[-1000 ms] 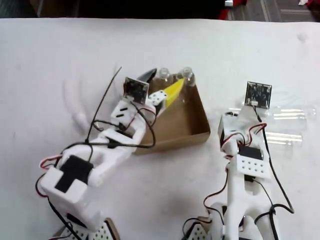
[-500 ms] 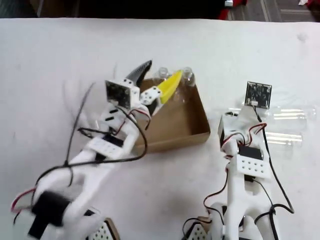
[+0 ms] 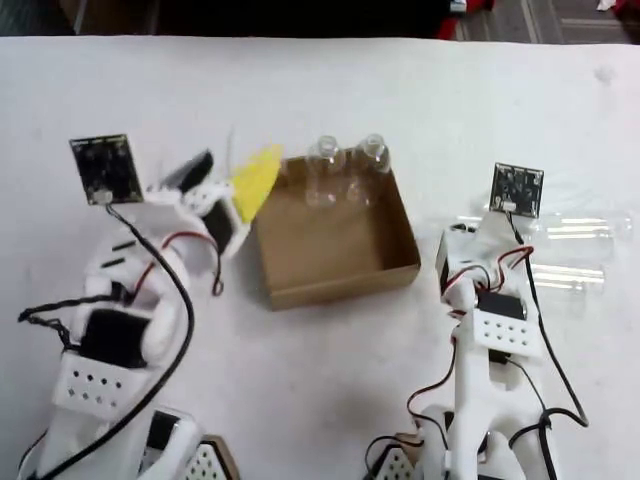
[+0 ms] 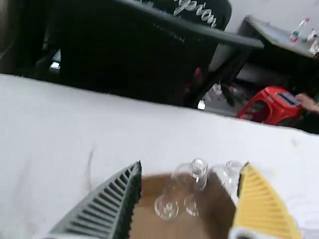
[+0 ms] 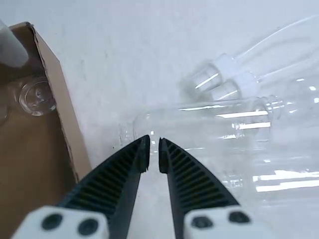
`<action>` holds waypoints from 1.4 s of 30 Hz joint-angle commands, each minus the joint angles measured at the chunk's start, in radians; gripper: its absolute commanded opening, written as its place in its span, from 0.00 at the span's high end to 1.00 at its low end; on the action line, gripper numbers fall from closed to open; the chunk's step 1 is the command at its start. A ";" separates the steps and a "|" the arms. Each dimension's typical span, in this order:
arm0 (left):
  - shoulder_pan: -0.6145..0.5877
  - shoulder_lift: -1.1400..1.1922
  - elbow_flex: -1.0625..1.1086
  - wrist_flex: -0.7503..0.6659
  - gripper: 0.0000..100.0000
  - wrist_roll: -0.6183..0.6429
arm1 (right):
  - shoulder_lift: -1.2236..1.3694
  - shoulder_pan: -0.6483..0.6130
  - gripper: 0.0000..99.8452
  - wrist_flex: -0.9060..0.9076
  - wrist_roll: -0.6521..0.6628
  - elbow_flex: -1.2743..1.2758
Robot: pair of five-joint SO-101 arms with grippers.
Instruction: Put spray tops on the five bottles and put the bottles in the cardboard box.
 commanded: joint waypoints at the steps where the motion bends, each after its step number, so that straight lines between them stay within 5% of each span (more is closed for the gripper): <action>1: -0.016 -0.050 -0.058 0.140 0.71 -0.071 | -0.007 0.013 0.98 -0.021 0.005 -0.037; 8: -0.082 -0.050 -0.006 0.126 0.71 -0.137 | -0.001 0.007 0.98 -0.021 0.003 -0.037; 18: -0.084 -0.050 0.192 -0.117 0.71 -0.137 | -0.001 -0.021 0.98 -0.019 0.003 -0.035; 34: -0.090 -0.050 0.316 -0.212 0.71 -0.143 | -0.001 -0.013 0.98 -0.015 0.012 -0.035; 42: -0.084 -0.051 0.430 -0.370 0.71 -0.224 | -0.001 0.051 0.84 -0.012 0.003 -0.034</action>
